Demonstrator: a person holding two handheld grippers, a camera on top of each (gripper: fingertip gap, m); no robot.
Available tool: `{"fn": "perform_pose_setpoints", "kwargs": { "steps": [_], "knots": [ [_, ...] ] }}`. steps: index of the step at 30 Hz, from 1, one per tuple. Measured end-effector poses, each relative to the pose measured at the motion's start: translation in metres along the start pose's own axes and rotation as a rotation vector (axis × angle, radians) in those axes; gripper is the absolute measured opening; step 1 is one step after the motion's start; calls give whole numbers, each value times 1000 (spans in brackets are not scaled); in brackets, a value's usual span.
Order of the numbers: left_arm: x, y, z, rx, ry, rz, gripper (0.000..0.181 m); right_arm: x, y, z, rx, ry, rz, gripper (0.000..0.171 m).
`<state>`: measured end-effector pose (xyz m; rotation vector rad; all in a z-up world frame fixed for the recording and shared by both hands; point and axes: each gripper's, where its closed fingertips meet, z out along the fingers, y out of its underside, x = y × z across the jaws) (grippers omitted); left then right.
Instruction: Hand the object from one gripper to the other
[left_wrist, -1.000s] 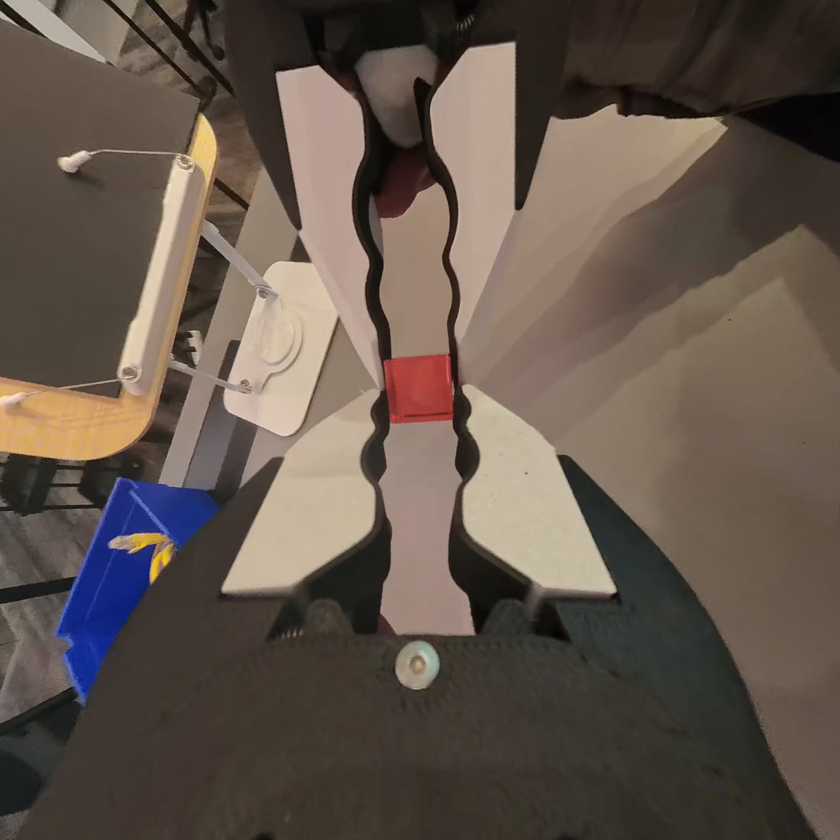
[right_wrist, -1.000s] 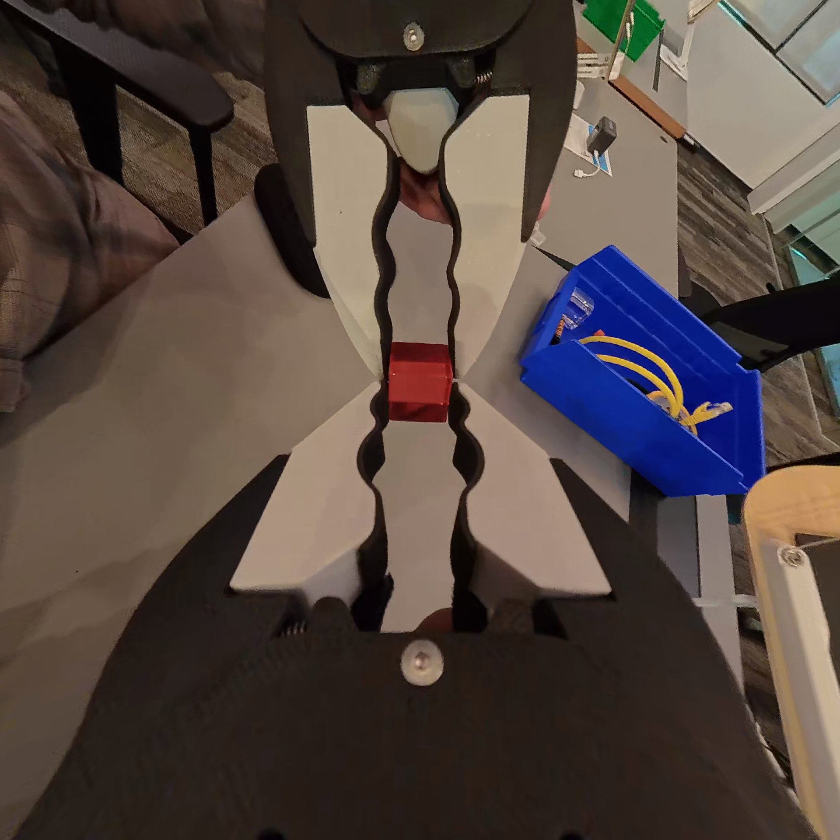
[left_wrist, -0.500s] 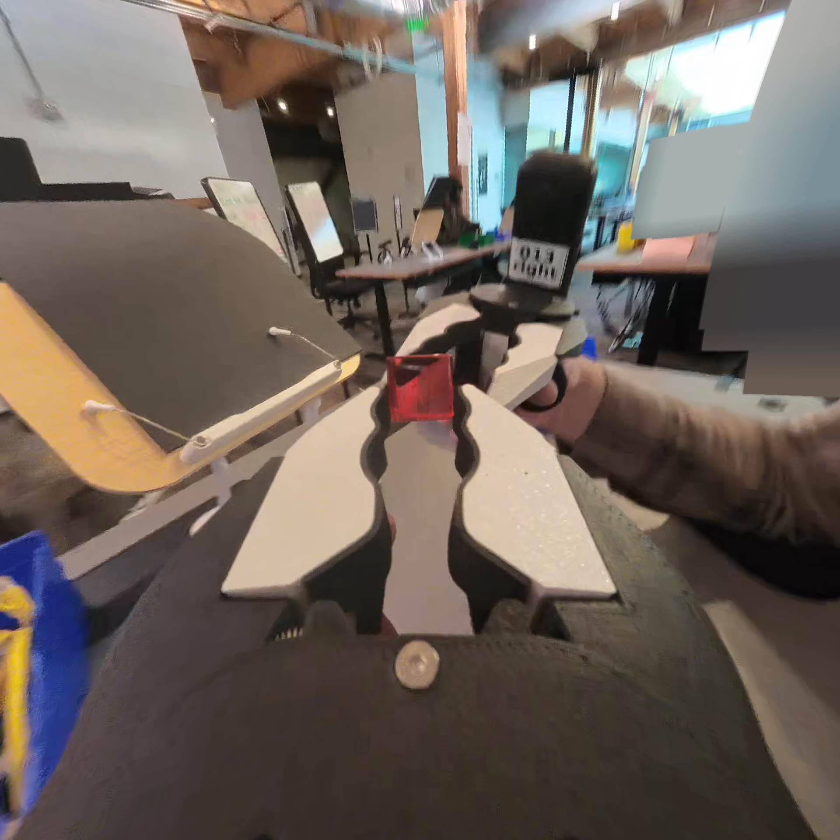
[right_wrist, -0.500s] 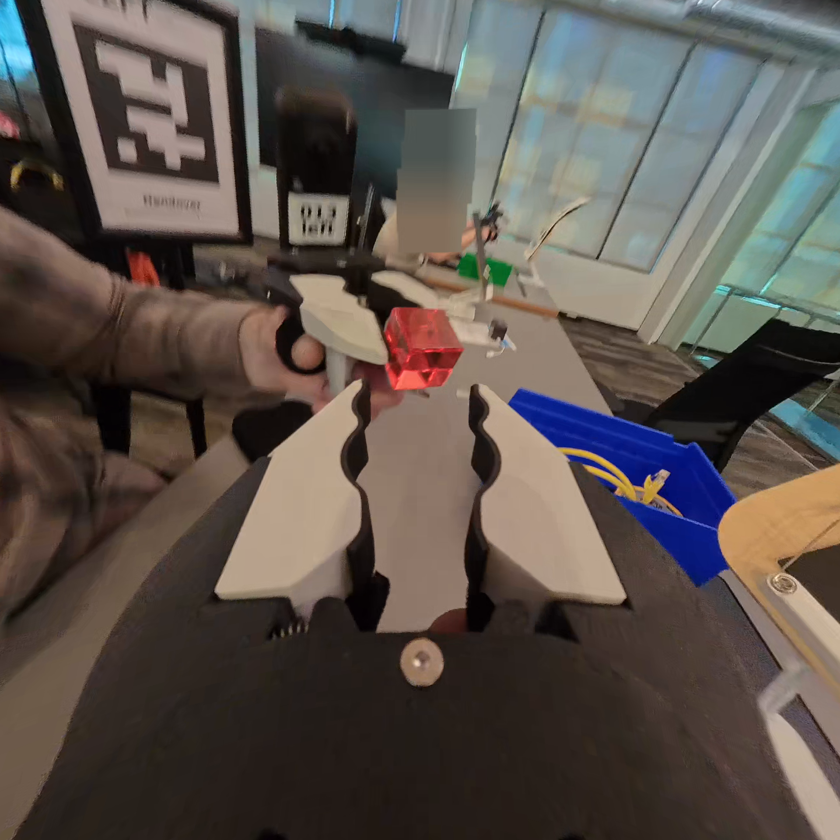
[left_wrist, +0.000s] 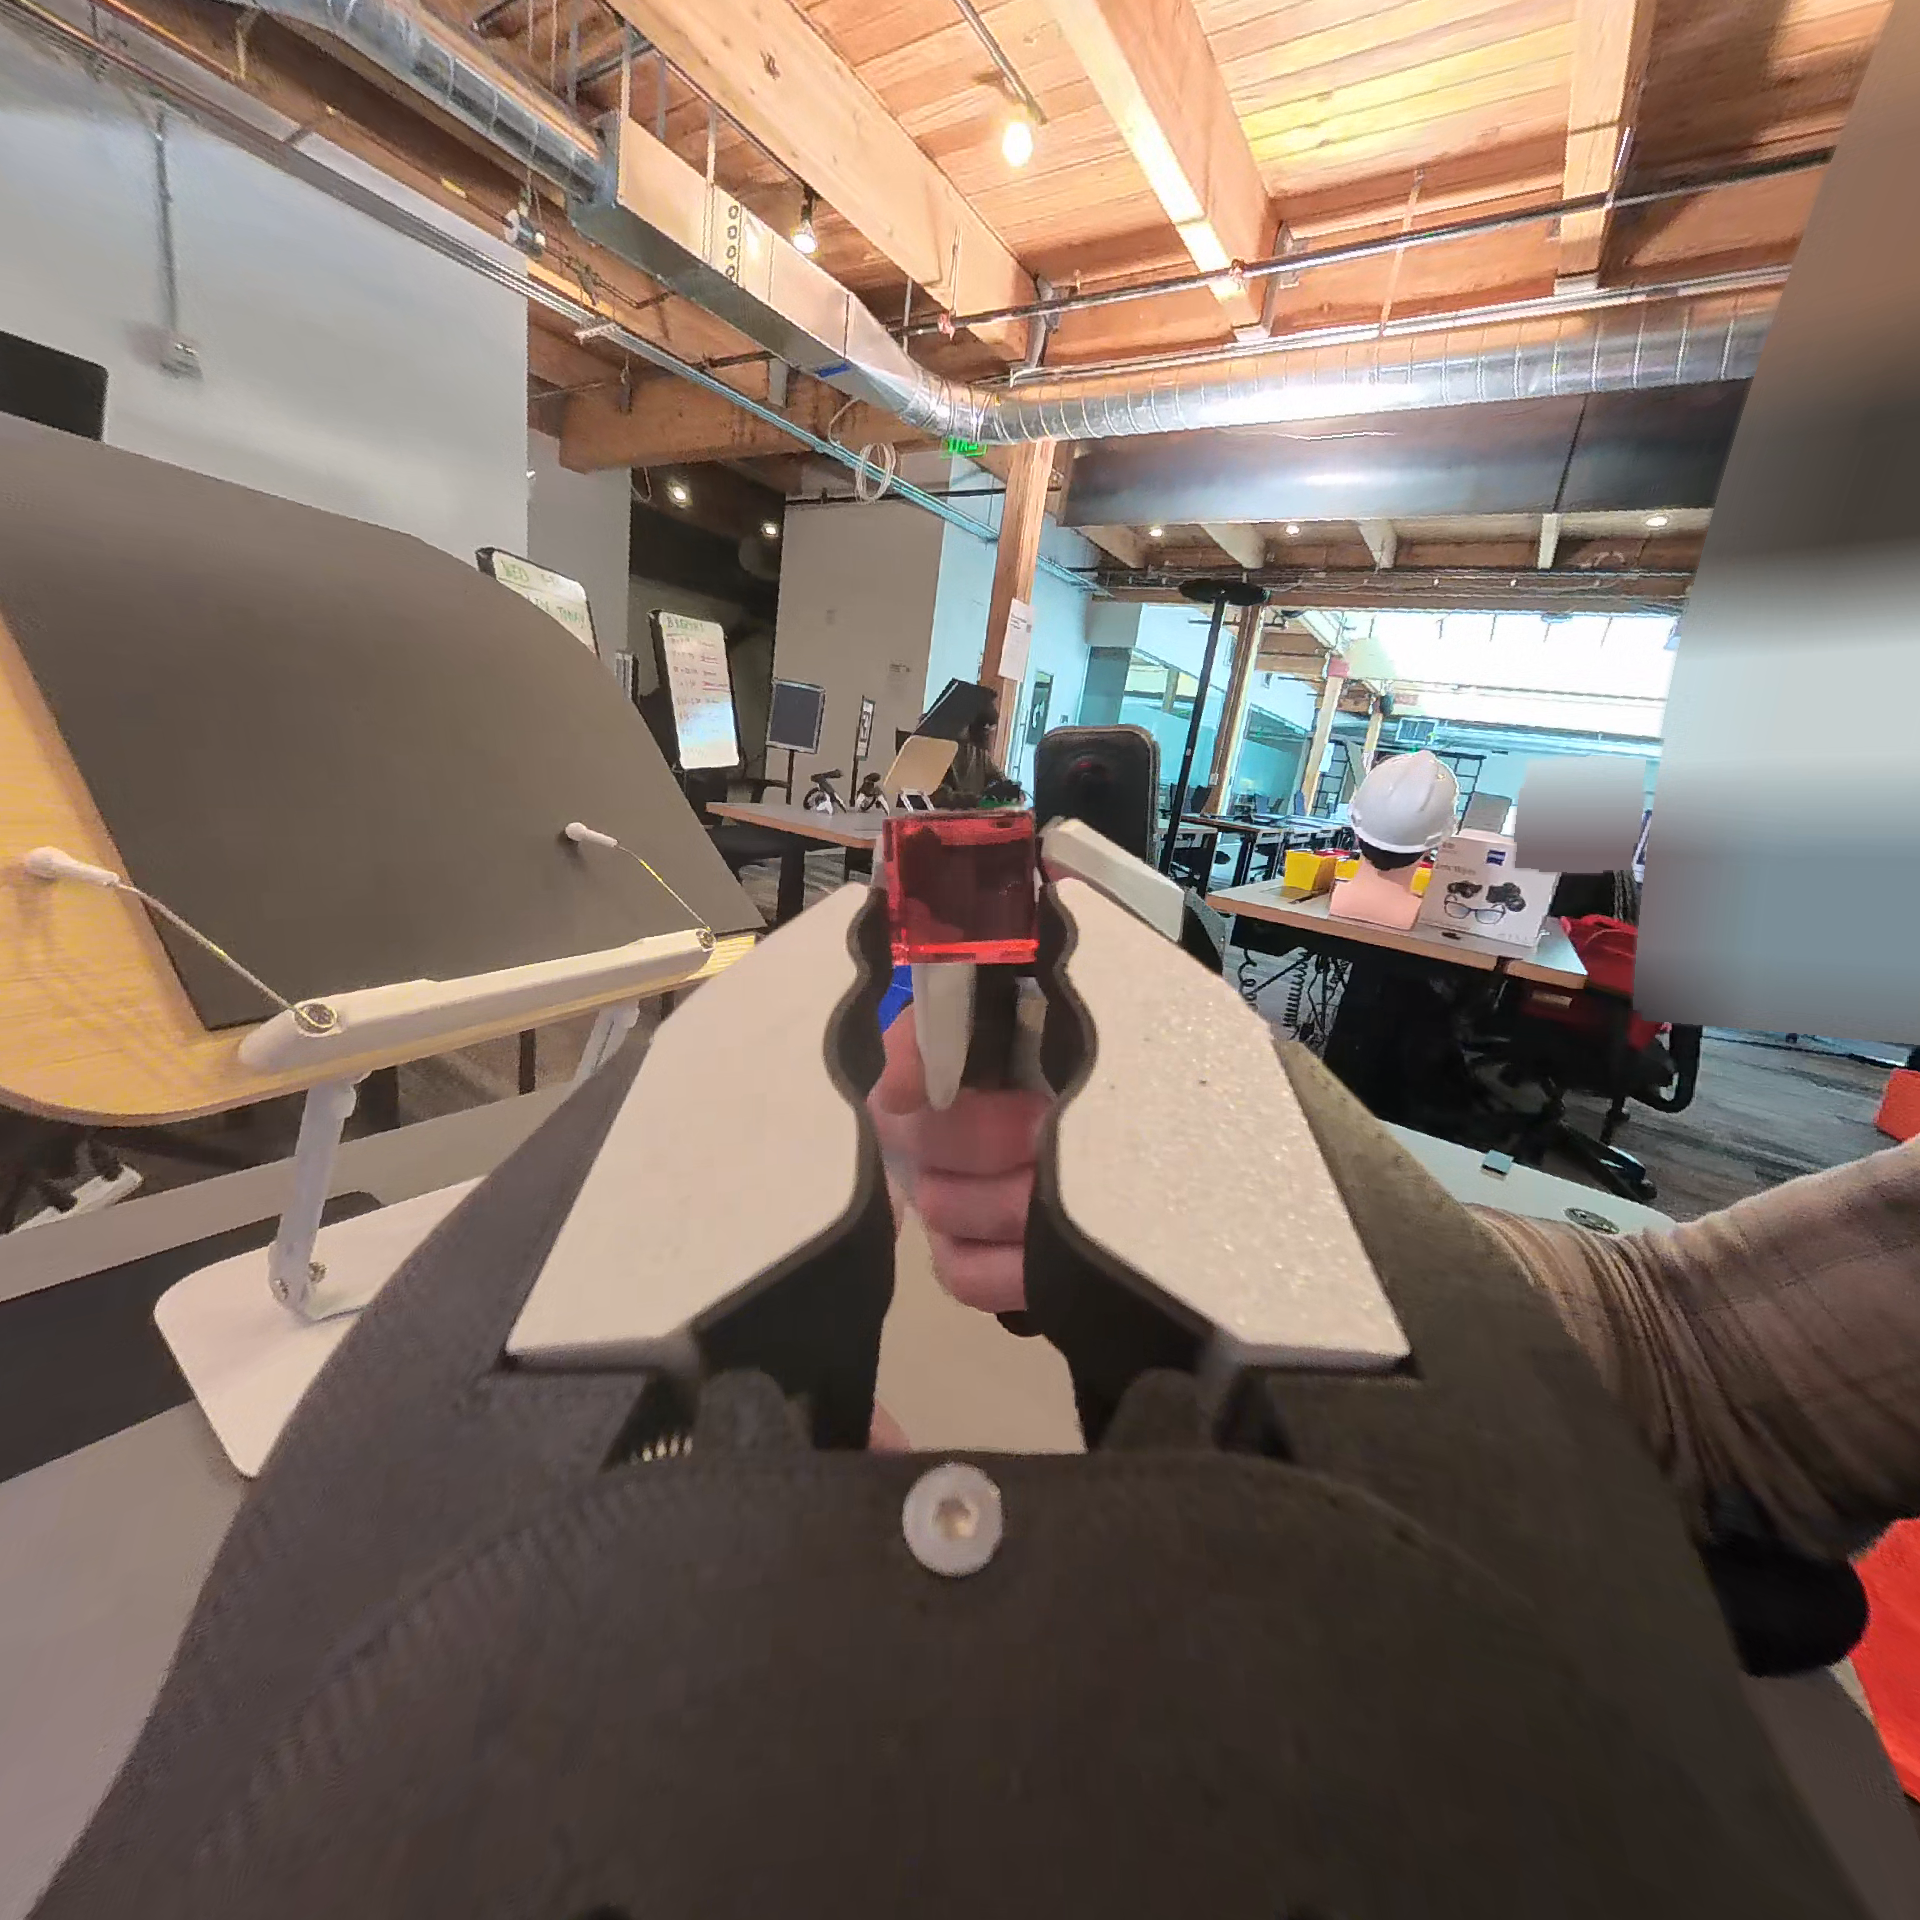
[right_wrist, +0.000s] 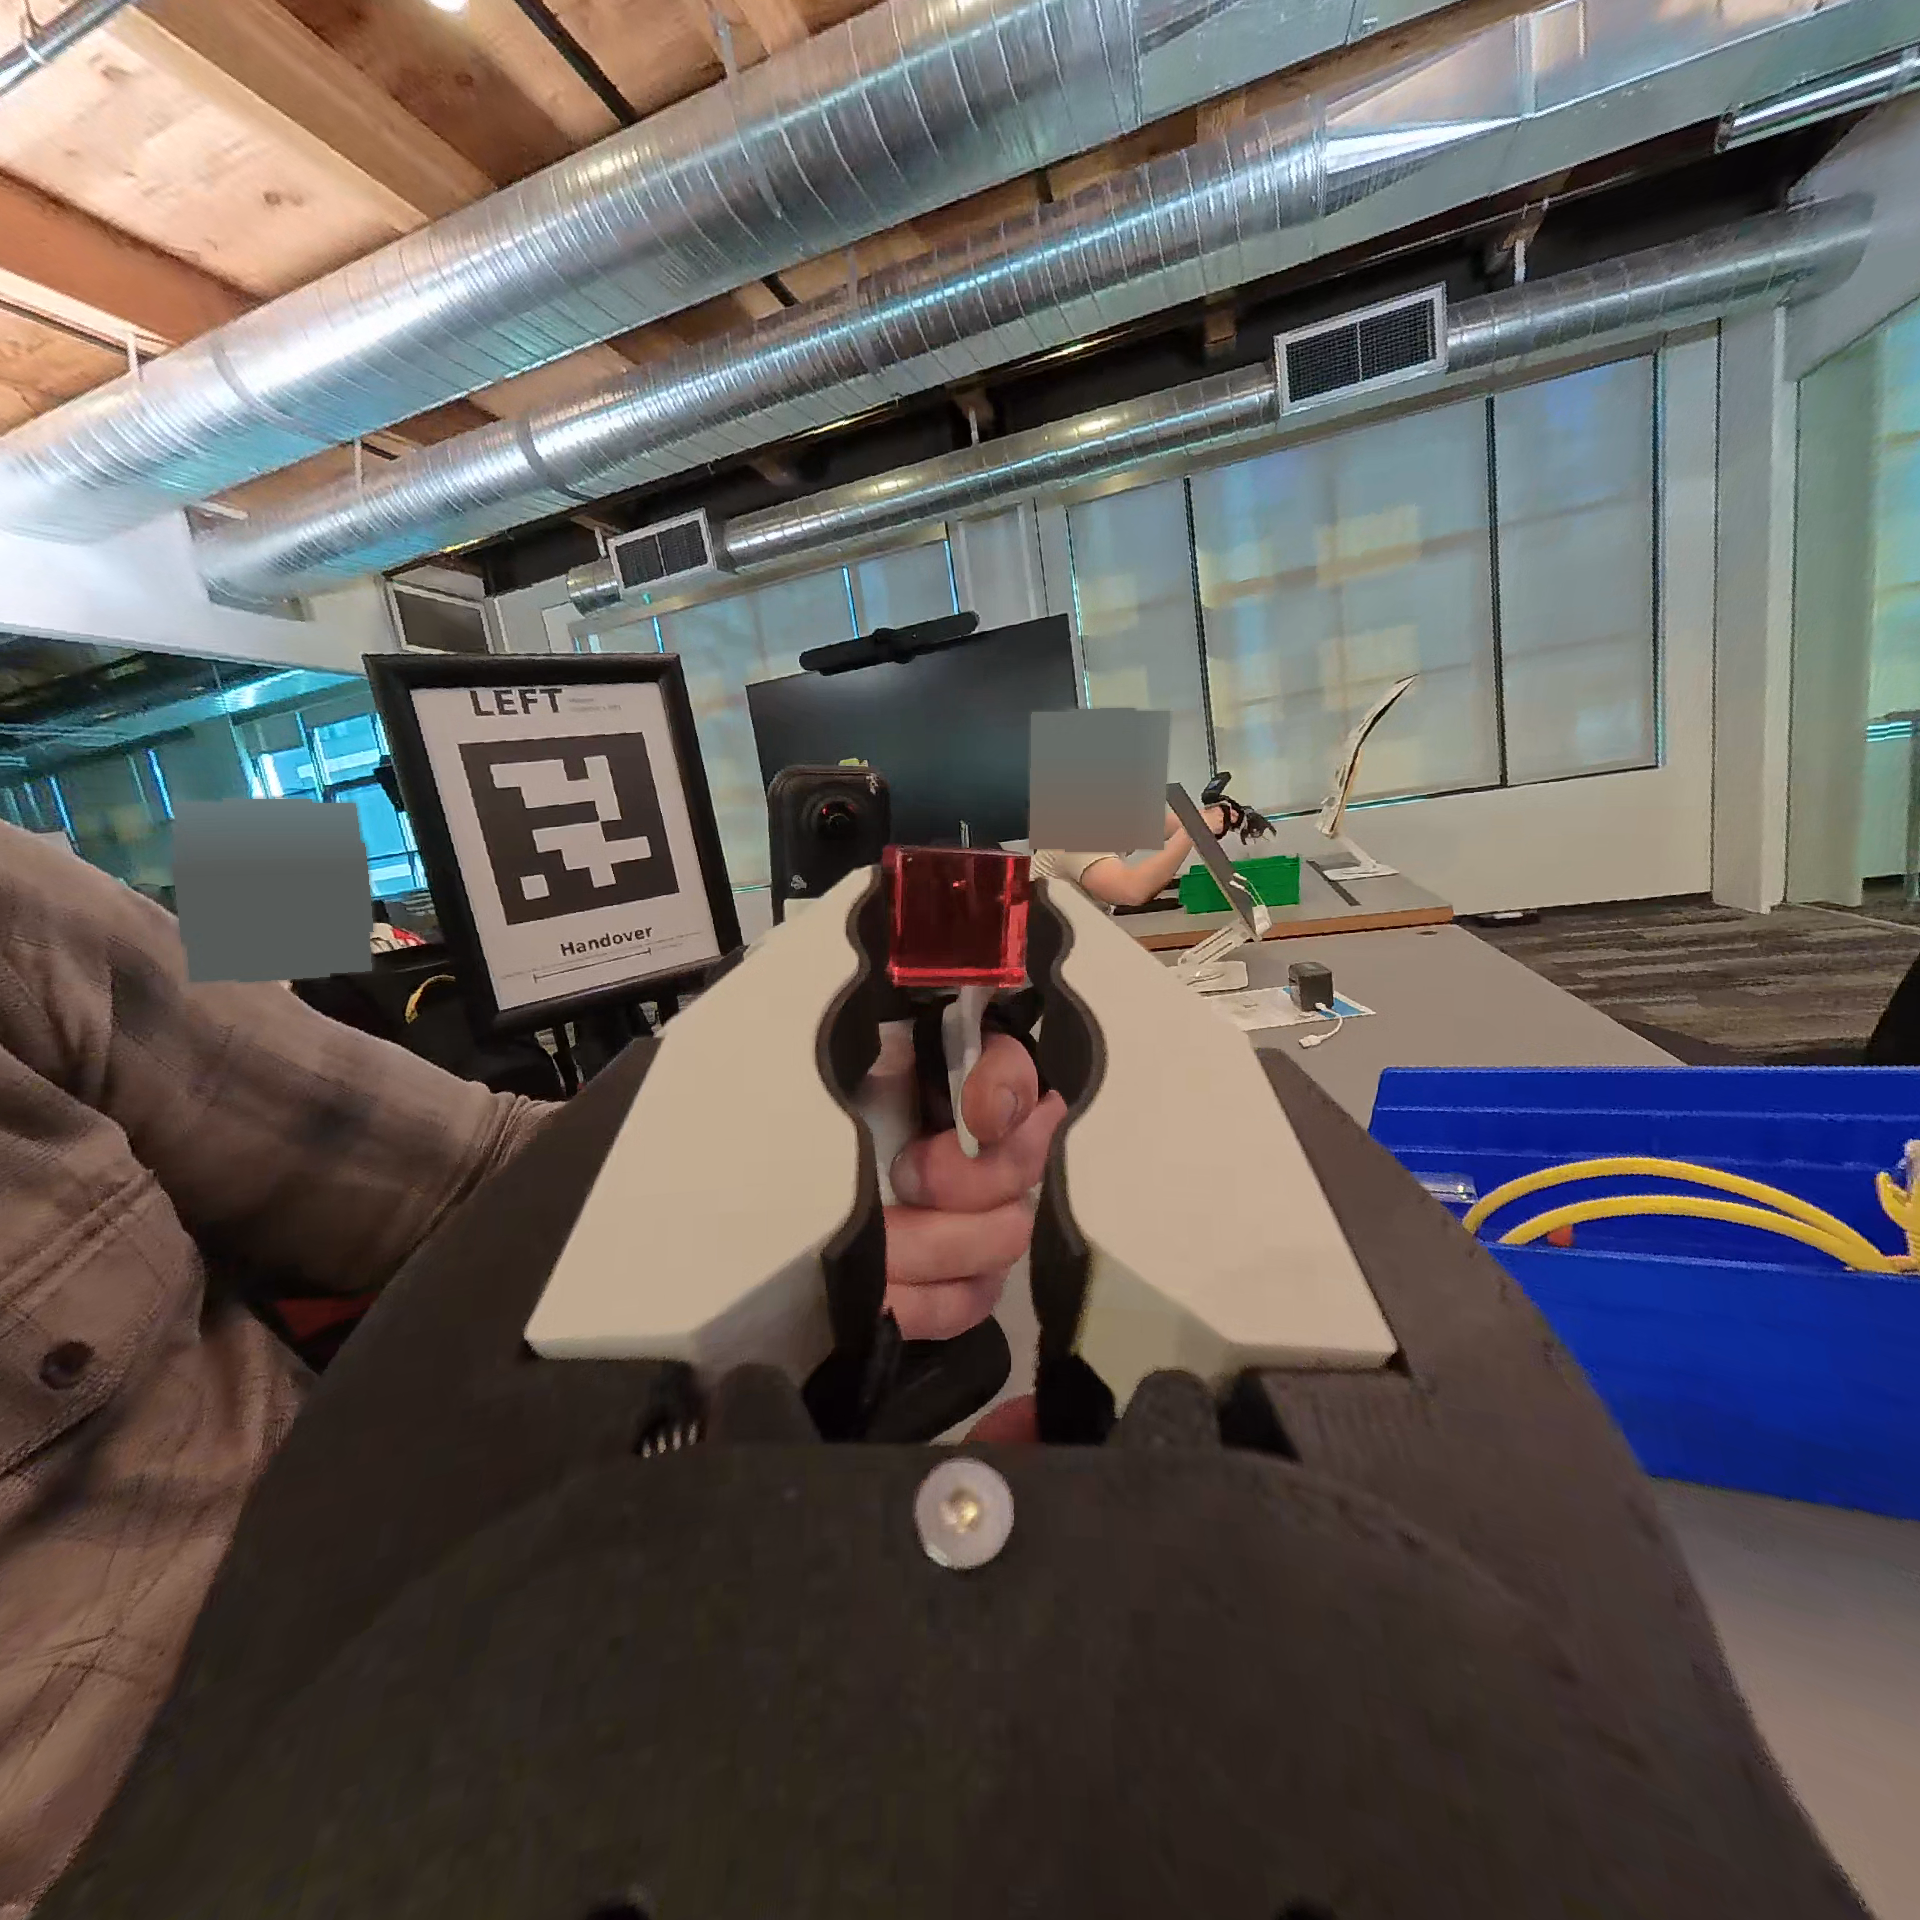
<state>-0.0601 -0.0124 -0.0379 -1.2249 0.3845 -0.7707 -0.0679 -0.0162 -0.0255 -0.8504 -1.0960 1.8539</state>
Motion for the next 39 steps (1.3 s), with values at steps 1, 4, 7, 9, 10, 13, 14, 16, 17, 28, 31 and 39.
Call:
{"fn": "perform_pose_setpoints", "kwargs": {
  "steps": [1, 4, 7, 9, 10, 13, 14, 16, 17, 28, 31, 39],
  "knots": [
    [1, 0, 0, 2, 4, 1, 26, -1, 0, 0, -2, -4, -1, 23],
    [1, 2, 1, -30, -1, 3, 26, 0, 0, -2, -37, 9, -42, 22],
    [-5, 4, 0, -104, -52, 108, 40, 0, 3, -4, -133, 38, -141, 22],
    [-5, 3, -3, -166, -85, 254, 43, 1, 10, -7, -257, 69, -235, 23],
    [-4, 1, -5, -200, -107, 361, 46, 1, 14, -9, -326, 83, -274, 23],
    [7, 5, -7, -342, -116, 747, 49, -3, 27, -19, -507, 77, -342, 23],
    [12, 11, -8, -402, -101, 855, 49, -6, 33, -24, -568, 67, -373, 23],
    [22, 25, -9, -517, -44, 997, 48, -12, 42, -32, -674, 44, -460, 23],
    [26, 34, -10, -584, -6, 1035, 48, -13, 47, -35, -730, 44, -516, 23],
    [11, 81, -15, -857, 0, 998, 41, -9, 72, -53, -1033, 82, -863, 23],
    [5, 91, -17, -889, -9, 977, 39, -12, 72, -52, -1031, 75, -876, 23],
    [1, 94, -17, -861, -36, 936, 29, -9, 78, -54, -1075, 79, -907, 23]
  ]
}}
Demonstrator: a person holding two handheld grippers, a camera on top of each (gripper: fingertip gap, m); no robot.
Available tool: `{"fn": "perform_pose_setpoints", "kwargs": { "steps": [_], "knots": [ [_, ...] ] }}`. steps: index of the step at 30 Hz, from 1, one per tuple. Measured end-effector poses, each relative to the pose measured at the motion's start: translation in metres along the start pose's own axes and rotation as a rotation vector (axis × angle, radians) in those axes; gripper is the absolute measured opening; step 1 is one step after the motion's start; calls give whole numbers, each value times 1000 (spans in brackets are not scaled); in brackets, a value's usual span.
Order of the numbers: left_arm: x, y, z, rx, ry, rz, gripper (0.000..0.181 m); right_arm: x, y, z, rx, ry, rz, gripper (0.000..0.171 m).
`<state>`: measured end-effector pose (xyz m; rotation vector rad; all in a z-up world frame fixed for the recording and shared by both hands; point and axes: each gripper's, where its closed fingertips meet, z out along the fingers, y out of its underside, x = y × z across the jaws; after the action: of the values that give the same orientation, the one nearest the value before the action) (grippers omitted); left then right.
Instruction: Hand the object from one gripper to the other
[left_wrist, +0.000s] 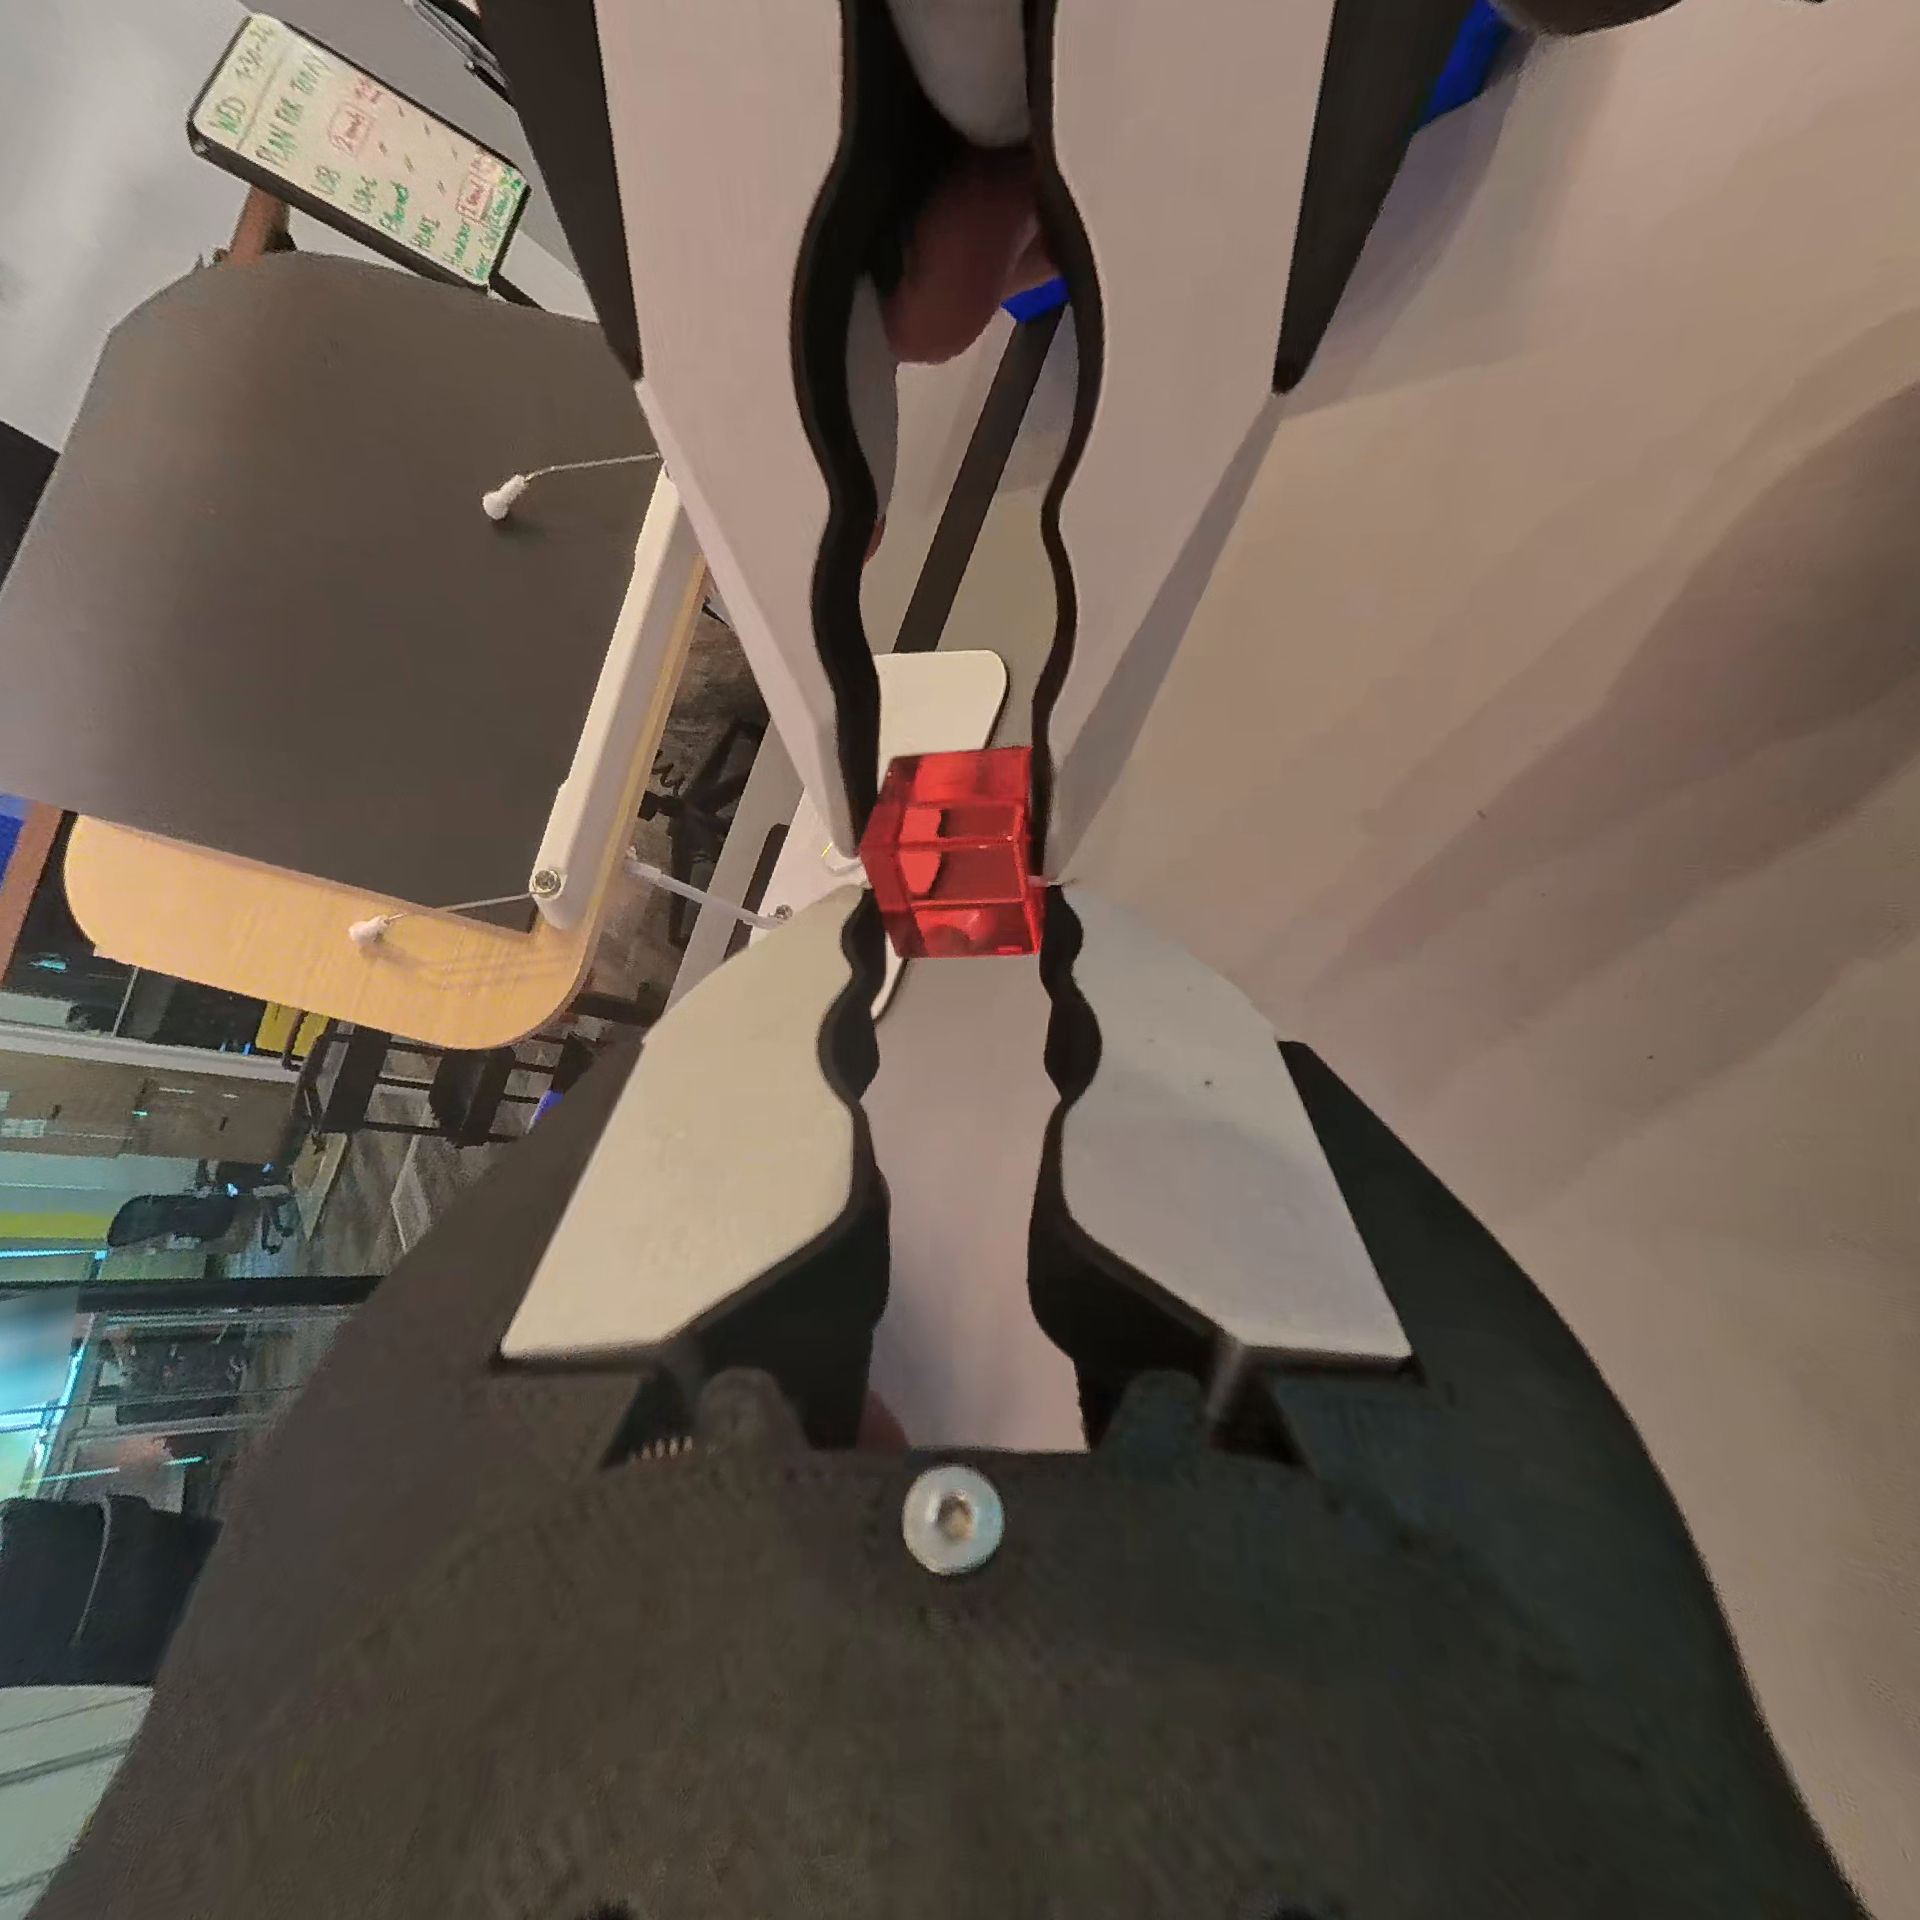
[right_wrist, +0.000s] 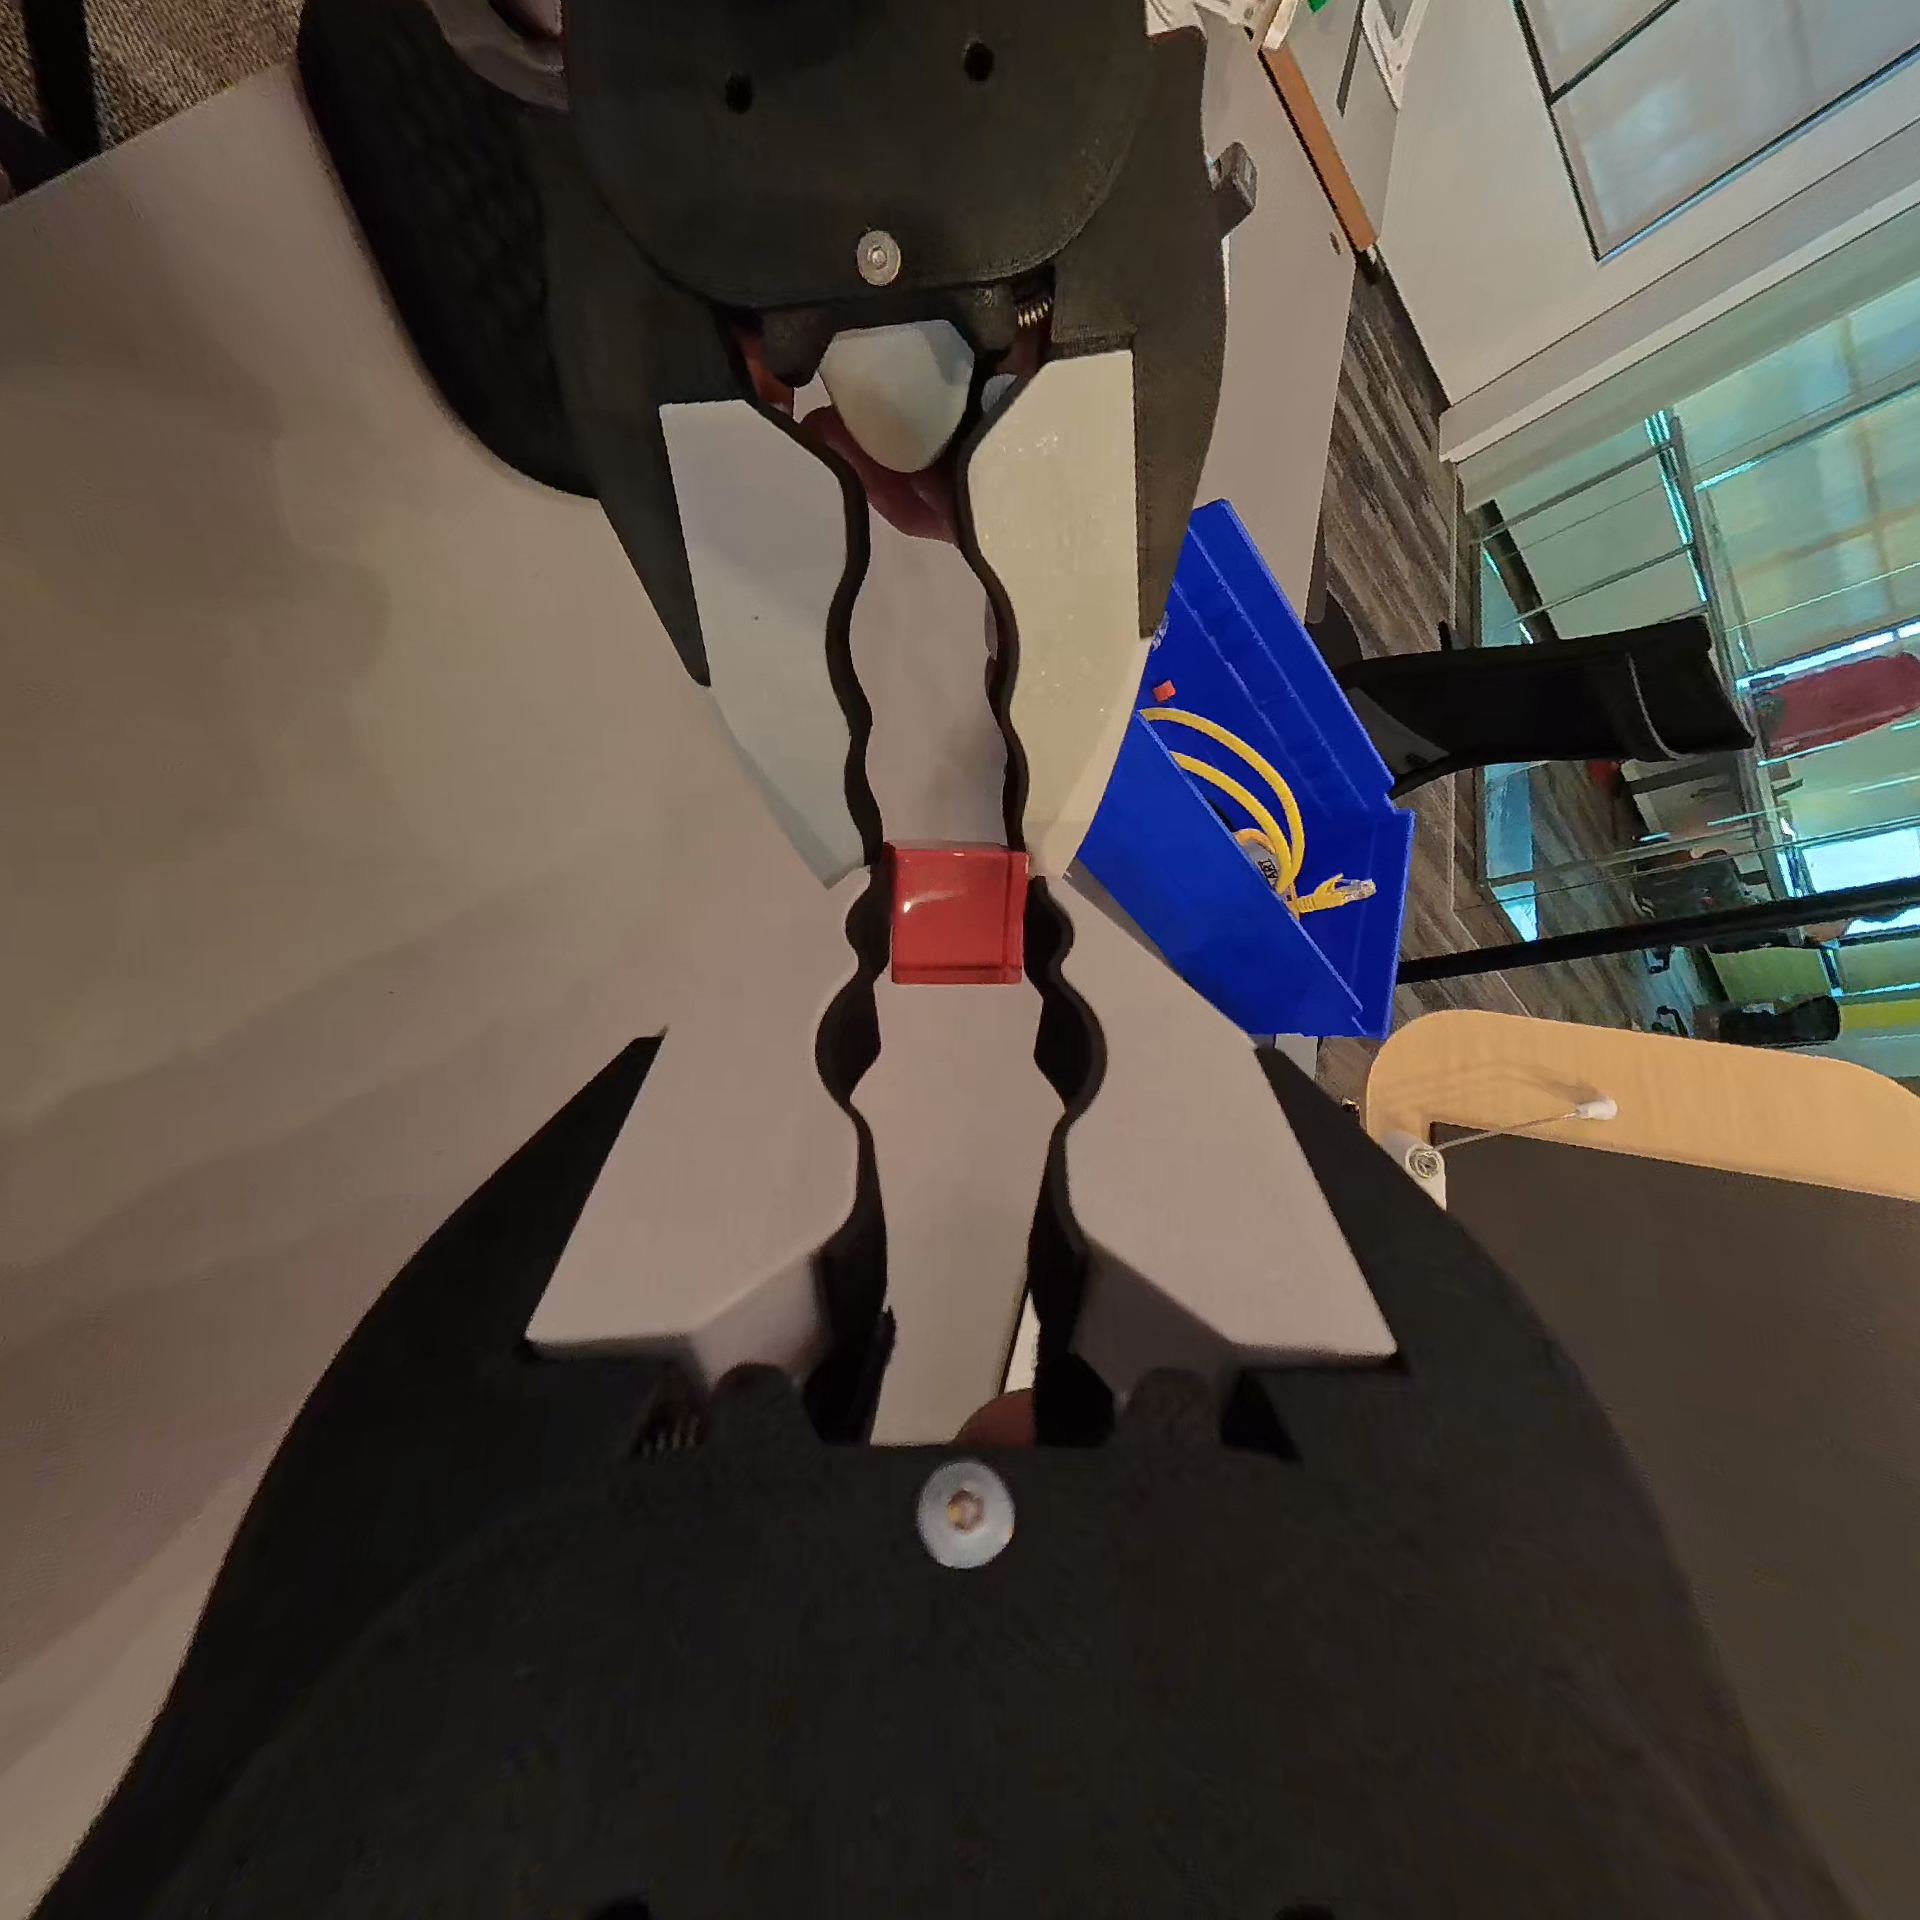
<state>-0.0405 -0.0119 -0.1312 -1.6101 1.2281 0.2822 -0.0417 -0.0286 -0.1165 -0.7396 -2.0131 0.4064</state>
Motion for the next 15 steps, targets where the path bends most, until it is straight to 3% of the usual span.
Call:
{"fn": "perform_pose_setpoints", "kwargs": {
  "steps": [15],
  "knots": [
    [-14, -3, -1, 50, -68, -169, 27, 14, -4, -4, 24, 88, -18, 23]
  ]
}}
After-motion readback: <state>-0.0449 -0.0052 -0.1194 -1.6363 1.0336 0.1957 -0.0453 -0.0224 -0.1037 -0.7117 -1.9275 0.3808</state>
